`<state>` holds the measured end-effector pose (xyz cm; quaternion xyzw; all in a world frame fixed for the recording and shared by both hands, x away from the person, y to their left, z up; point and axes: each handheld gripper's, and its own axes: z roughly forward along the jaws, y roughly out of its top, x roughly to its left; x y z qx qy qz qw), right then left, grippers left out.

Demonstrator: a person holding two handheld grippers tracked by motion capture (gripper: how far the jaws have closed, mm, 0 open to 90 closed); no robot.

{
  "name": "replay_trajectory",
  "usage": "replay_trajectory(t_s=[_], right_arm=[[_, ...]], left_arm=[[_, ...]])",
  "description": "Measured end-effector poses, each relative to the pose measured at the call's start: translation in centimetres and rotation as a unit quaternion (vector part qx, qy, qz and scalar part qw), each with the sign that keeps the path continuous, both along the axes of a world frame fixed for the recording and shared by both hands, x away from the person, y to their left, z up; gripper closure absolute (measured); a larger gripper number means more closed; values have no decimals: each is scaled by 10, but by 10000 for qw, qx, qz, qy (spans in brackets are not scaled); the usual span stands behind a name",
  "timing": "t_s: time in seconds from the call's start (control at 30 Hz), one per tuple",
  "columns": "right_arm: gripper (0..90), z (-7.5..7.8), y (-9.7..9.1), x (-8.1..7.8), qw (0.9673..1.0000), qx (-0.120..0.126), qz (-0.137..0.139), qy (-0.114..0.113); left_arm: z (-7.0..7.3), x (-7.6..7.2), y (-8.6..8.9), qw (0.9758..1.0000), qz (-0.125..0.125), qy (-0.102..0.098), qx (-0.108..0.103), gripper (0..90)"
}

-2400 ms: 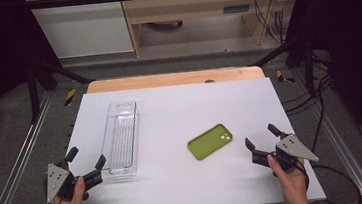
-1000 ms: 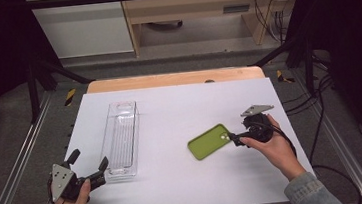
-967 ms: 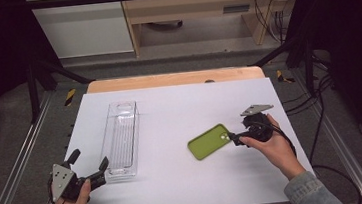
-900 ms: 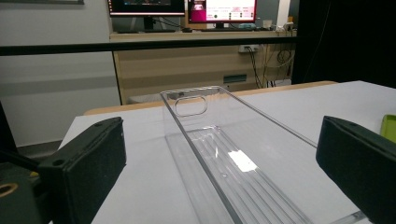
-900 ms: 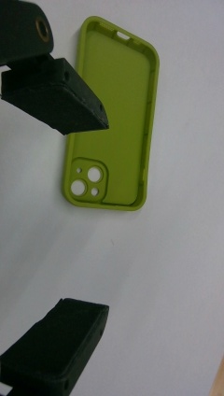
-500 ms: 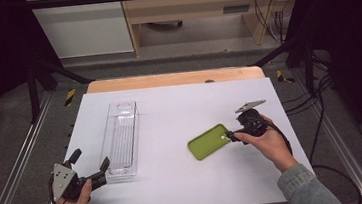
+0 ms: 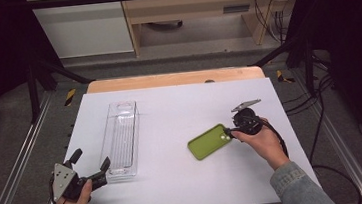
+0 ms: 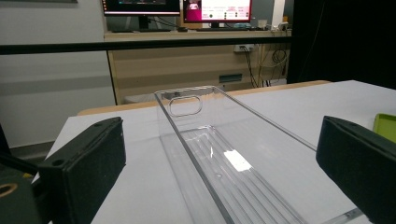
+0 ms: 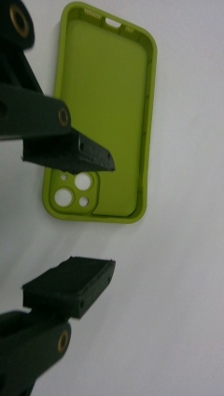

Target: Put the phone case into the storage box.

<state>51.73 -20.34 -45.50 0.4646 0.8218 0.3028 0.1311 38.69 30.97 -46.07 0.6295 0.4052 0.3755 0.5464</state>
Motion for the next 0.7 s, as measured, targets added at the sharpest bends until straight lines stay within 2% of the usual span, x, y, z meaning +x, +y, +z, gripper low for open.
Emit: replay_trajectory(t_s=[0.27,0.47,0.7], right_arm=[[583,-7,0,3,9999,-99,15,125],[652,-11,2,6,9997,-62,56,219],[685,-17,4,9,9994,-109,22,328]], left_arm=[[0,0,-1,10000,-39,25,9,12],[0,1,-1,10000,-68,41,-16,10],[0,0,-1,10000,-77,41,-13,10]])
